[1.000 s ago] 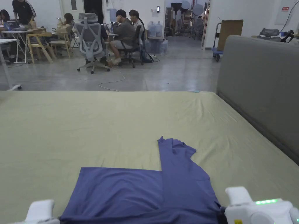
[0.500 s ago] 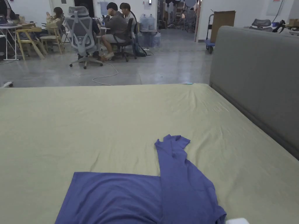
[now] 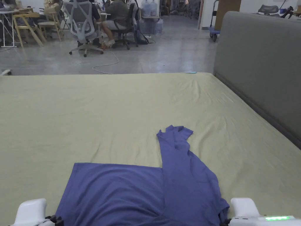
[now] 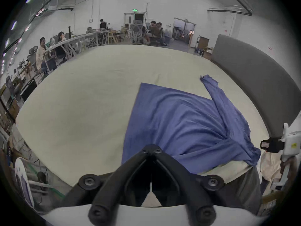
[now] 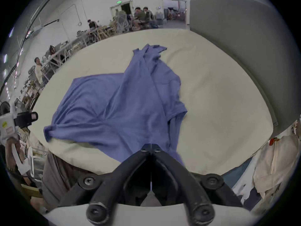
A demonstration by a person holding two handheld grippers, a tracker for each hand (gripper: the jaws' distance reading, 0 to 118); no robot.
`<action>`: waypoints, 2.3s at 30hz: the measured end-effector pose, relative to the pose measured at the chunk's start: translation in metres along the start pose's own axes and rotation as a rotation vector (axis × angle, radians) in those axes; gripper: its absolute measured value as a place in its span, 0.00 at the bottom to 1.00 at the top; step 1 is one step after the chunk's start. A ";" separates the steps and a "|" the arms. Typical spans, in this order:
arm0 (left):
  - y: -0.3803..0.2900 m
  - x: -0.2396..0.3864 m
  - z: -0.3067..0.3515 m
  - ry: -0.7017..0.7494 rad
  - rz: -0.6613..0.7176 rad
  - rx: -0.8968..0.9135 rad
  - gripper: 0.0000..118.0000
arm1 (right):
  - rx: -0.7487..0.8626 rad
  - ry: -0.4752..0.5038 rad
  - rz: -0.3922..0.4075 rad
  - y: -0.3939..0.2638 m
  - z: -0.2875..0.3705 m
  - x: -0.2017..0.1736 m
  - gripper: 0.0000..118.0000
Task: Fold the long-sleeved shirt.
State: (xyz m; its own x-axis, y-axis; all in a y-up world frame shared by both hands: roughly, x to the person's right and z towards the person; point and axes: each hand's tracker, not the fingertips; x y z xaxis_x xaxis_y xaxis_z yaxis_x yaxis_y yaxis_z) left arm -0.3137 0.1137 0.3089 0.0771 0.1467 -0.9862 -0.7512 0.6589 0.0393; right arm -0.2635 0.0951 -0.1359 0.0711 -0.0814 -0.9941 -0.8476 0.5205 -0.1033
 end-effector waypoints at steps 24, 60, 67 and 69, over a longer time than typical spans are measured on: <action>-0.003 -0.001 -0.031 -0.031 -0.010 -0.002 0.00 | -0.038 0.072 0.276 0.374 -0.251 -0.092 0.75; -0.029 0.030 0.012 -0.153 0.008 0.073 0.00 | -0.010 0.097 0.226 0.014 -0.050 -0.064 0.00; -0.032 0.030 0.024 -0.167 0.010 0.084 0.00 | -0.074 0.052 0.204 0.002 -0.096 -0.057 0.00; -0.030 0.030 0.024 -0.170 0.007 0.086 0.00 | -0.063 0.063 0.183 0.009 -0.075 -0.054 0.25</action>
State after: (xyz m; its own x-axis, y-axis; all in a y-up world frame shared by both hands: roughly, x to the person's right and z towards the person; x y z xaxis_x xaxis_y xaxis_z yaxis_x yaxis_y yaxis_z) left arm -0.2735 0.1158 0.2820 0.1867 0.2694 -0.9448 -0.6937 0.7171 0.0674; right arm -0.3144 0.0400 -0.0804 -0.1189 -0.0445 -0.9919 -0.8744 0.4780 0.0834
